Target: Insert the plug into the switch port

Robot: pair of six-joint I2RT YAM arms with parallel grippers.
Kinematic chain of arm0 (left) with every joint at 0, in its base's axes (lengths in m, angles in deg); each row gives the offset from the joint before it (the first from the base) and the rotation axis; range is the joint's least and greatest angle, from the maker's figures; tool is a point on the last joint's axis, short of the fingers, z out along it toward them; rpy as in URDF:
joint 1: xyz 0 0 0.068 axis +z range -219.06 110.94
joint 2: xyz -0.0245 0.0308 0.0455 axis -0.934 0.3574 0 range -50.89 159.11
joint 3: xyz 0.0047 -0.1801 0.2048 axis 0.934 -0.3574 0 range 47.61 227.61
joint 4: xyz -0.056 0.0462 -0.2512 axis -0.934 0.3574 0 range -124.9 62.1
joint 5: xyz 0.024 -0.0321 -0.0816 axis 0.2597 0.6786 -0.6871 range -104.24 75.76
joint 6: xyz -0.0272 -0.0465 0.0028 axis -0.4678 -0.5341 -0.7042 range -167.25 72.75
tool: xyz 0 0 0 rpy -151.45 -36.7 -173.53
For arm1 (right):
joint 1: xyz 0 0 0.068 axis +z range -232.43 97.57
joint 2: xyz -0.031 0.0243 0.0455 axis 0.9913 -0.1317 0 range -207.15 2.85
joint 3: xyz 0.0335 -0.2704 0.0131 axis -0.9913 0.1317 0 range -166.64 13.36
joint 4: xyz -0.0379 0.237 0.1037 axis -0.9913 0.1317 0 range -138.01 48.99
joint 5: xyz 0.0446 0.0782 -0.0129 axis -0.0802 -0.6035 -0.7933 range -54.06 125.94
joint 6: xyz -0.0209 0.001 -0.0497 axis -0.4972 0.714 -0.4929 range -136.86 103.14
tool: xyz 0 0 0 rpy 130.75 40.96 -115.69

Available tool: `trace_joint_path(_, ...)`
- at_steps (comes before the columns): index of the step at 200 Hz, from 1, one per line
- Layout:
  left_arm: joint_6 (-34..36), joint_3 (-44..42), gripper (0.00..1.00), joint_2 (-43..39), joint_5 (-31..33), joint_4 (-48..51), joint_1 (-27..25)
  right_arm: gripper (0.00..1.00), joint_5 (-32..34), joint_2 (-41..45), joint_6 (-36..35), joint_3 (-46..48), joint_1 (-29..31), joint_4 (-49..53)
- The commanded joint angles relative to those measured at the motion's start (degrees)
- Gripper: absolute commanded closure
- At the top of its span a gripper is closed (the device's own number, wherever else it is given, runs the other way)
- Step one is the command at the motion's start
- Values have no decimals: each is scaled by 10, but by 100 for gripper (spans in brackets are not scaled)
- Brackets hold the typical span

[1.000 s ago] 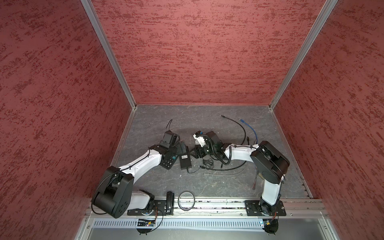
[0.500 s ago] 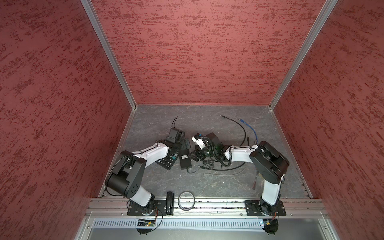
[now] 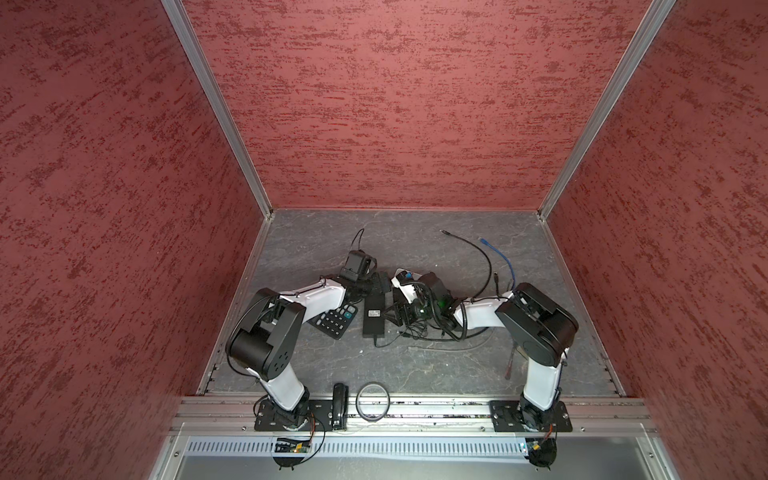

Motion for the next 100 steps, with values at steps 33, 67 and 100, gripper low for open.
trace_joint_path(33,28,35,0,33,-71,-39,-2,24,23,-4,33,14,-11,-59)
trace_joint_path(67,51,42,0,2,-40,30,-2,24,24,-1,52,18,-11,-76)
trace_joint_path(100,57,41,0,-49,-4,89,-3,24,1,-6,64,31,-11,-128)
